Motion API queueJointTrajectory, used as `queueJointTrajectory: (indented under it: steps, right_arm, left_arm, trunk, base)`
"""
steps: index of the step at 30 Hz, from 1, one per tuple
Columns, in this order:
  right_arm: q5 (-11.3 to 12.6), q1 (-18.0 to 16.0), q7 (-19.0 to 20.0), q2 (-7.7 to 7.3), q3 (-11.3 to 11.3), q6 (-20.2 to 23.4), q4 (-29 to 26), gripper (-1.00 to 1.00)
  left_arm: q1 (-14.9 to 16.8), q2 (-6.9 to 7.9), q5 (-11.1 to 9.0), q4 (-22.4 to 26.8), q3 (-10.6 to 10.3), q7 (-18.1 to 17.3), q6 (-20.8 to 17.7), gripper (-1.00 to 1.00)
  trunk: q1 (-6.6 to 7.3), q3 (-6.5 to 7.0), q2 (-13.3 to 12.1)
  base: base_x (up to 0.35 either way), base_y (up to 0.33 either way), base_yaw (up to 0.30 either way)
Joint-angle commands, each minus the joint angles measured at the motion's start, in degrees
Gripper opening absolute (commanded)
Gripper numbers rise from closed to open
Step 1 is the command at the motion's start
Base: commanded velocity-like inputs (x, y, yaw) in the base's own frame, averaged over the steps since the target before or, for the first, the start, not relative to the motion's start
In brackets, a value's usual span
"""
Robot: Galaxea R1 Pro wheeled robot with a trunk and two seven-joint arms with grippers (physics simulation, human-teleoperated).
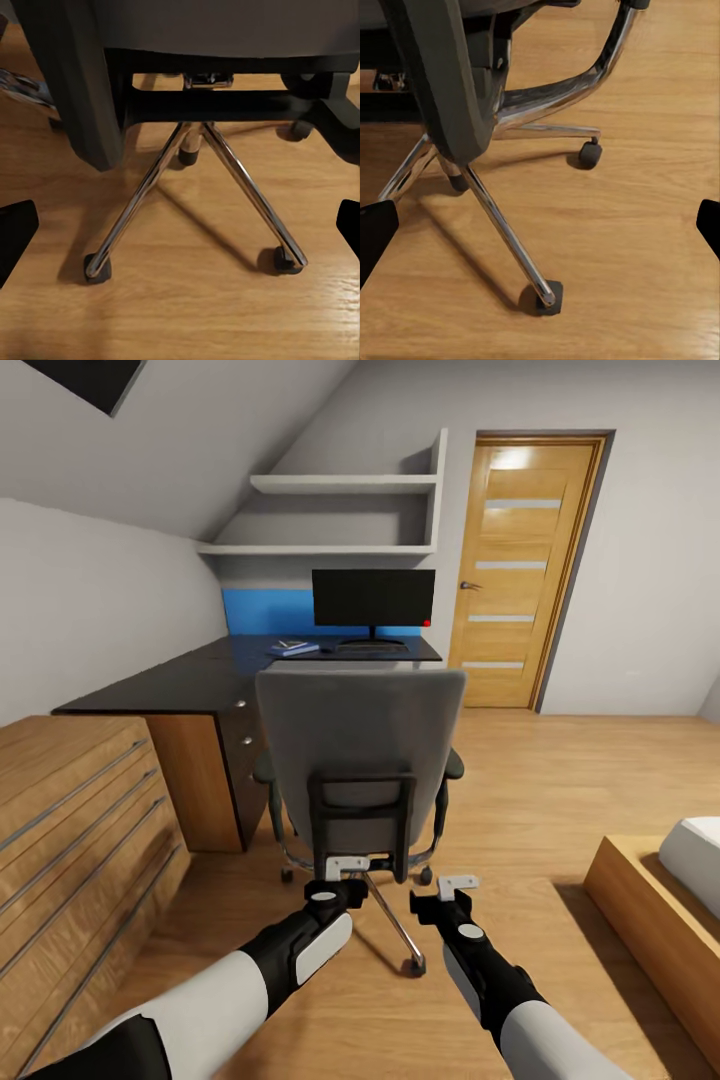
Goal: In the bedroom, organize the workspace by keeping the computer under the desk, ensuring the monitor is on the desk, placing the keyboard on the desk next to the monitor, placing the mouse on the desk next to the keyboard, moving the folder from the swivel chair onto the desk next to the mouse, stacking the notebook on top of the folder with the pen on top of the notebook, and positioning the swivel chair next to the desk.
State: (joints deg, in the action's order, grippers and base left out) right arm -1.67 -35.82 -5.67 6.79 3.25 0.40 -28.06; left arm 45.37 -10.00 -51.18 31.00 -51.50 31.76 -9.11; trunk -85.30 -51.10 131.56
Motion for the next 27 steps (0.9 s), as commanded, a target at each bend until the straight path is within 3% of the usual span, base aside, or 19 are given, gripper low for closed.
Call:
queueJointTrajectory:
  steps: [1,9,20,27]
  right_arm:
    - [-0.17,-0.03,-0.39,-0.03,0.31,0.04,0.01,1.0]
    - [-0.17,-0.03,-0.24,-0.03,0.35,0.04,0.03,1.0]
    - [-0.17,-0.03,-0.22,0.02,0.62,0.04,0.1,1.0]
    - [-0.17,-0.03,-0.22,0.06,0.76,0.04,0.7,1.0]
  left_arm:
    - [0.07,0.0,-0.07,0.05,-0.18,0.39,-0.05,1.0]
    - [0.07,0.0,-0.03,0.11,-0.16,0.5,4.53,1.0]
    - [0.07,0.0,-0.03,0.04,-0.25,0.49,5.51,1.0]
    - [0.07,0.0,-0.06,0.03,-0.27,0.5,5.58,1.0]
  trunk:
    - [-0.21,-0.24,0.44]
    - [-1.31,-1.14,2.45]
    - [-1.31,-1.14,2.45]
    - [-1.31,-1.14,2.45]
  base:
    - [0.0,0.0,0.0]
    - [0.0,0.0,0.0]
    - [0.007,0.003,0.0]
    - [0.169,0.095,0.0]
